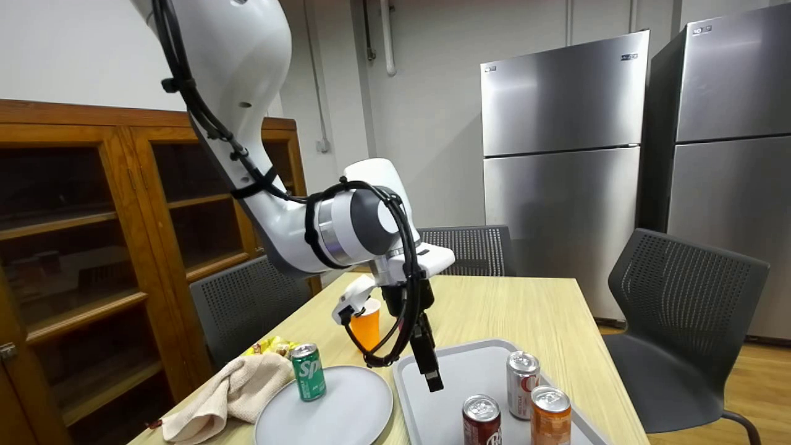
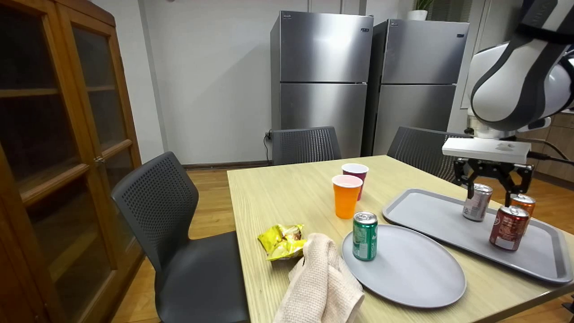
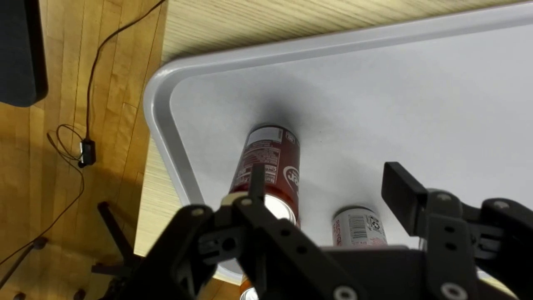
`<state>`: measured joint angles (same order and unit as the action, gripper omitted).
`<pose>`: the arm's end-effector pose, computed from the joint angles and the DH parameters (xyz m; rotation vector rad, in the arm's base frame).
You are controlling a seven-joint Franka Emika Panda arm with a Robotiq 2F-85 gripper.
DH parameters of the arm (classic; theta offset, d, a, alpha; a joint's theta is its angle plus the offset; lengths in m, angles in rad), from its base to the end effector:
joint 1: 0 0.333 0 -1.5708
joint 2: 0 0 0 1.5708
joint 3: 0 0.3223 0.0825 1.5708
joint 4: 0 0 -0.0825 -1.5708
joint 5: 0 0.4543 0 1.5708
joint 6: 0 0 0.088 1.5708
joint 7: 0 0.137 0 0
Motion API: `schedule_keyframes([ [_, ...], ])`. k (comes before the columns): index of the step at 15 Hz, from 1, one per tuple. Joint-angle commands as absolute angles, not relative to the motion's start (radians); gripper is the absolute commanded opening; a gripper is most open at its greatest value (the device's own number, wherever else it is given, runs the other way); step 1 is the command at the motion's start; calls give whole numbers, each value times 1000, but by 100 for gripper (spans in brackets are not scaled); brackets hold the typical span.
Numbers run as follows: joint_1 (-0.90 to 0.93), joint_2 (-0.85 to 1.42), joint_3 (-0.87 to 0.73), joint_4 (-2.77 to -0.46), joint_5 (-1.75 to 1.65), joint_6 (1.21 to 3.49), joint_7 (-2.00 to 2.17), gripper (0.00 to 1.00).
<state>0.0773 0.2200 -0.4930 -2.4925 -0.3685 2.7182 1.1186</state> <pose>0.4614 -0.2120 0.1267 2.4048 -1.6223 0.1498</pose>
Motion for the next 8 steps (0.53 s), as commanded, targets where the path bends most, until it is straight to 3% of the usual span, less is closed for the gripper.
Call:
schedule_keyframes([
  [1,44,151,-478,-2524,-427,2693,1168,100],
  [8,-22,179,-465,-2524,-407,2713,1160,100],
])
